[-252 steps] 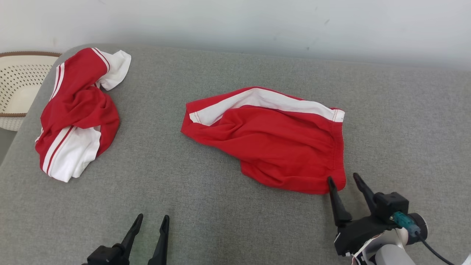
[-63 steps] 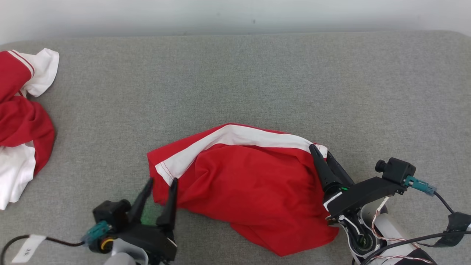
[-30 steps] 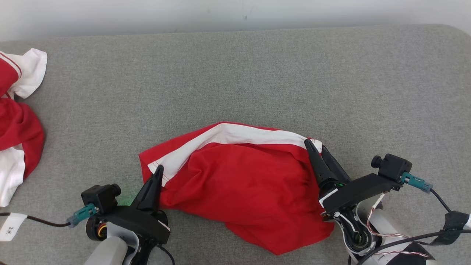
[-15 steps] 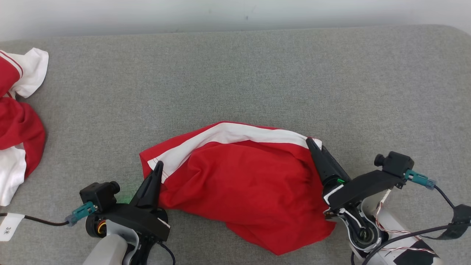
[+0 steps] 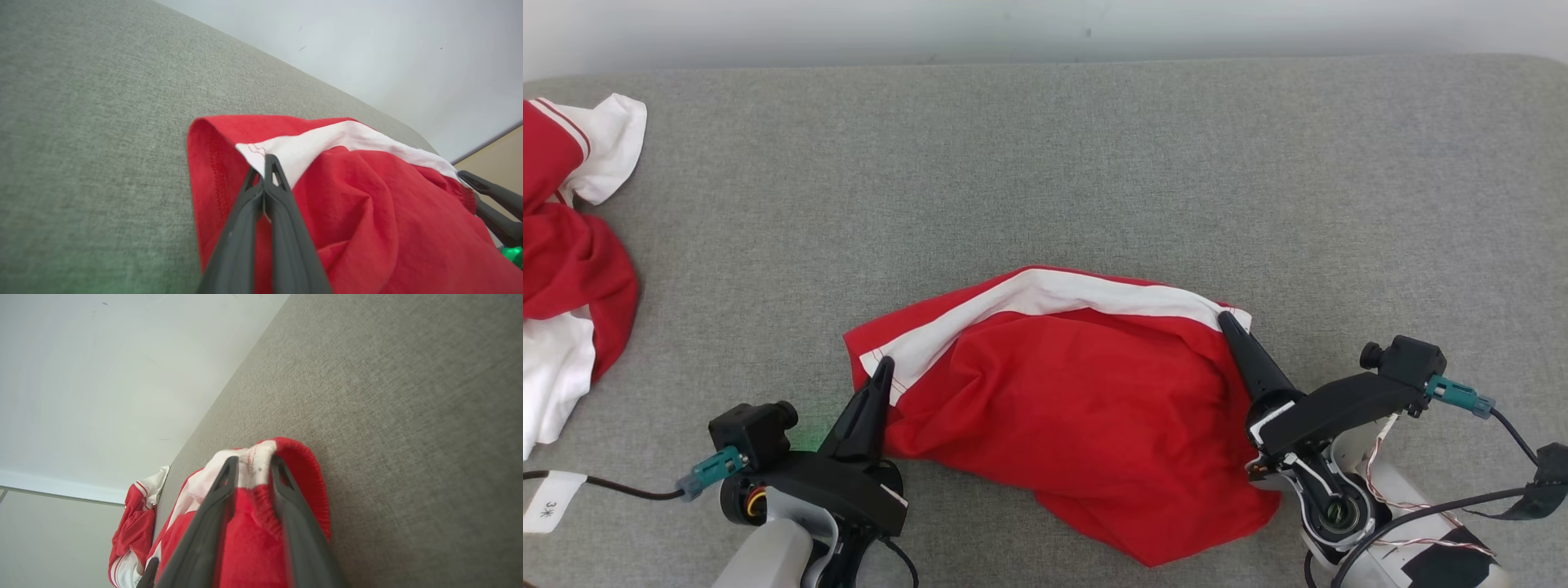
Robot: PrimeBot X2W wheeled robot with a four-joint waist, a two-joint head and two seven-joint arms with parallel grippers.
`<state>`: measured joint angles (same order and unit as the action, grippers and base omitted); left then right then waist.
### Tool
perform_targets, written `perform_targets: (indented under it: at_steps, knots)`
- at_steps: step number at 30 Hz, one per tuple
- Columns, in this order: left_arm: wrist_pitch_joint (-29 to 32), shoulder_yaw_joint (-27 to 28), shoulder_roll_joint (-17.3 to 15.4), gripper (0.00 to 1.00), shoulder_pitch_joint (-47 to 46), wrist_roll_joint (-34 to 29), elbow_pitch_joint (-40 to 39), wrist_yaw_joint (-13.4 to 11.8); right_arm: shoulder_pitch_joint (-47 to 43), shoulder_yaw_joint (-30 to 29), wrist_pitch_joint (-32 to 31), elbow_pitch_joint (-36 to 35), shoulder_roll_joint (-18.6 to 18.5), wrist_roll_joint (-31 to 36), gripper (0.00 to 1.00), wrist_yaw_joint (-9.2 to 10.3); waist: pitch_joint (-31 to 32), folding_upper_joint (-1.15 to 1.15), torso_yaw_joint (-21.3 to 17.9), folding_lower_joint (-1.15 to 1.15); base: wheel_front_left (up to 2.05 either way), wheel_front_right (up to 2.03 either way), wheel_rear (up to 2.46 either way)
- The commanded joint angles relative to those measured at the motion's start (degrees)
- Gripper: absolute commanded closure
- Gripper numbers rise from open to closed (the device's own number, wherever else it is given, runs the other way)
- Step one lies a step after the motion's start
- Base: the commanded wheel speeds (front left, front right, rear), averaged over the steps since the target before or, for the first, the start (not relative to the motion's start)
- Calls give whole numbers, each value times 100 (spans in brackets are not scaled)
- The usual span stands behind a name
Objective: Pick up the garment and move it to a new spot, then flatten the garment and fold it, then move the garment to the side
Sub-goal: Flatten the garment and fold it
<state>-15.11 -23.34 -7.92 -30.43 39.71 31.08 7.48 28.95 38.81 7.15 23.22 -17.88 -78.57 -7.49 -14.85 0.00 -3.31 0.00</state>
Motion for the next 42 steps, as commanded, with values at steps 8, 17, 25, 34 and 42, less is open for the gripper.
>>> perform_targets:
  at_steps: [8,17,25,34,42]
  knots:
    - [0,-9,-57,100,71,-67,2,1,248,103,147,114,-94,178,100,0,-16,0,17,0,0,0,0]
    - [229,-337,-345,100,-458,397,-7,2,624,211,291,102,-365,690,100,-1,316,0,68,0,0,0,0]
    - [1545,-913,-1164,100,-1824,1291,-369,2,1511,130,-219,51,-646,903,100,0,602,0,141,0,0,0,0]
    - [1990,-1119,-1582,100,-3275,1382,-56,2,2908,104,-692,482,-470,1382,100,0,626,0,95,0,0,0,0]
    - [1697,-1339,-1684,100,-4422,1163,366,2,4314,124,-587,1204,-173,1926,100,0,485,0,99,0,0,0,0]
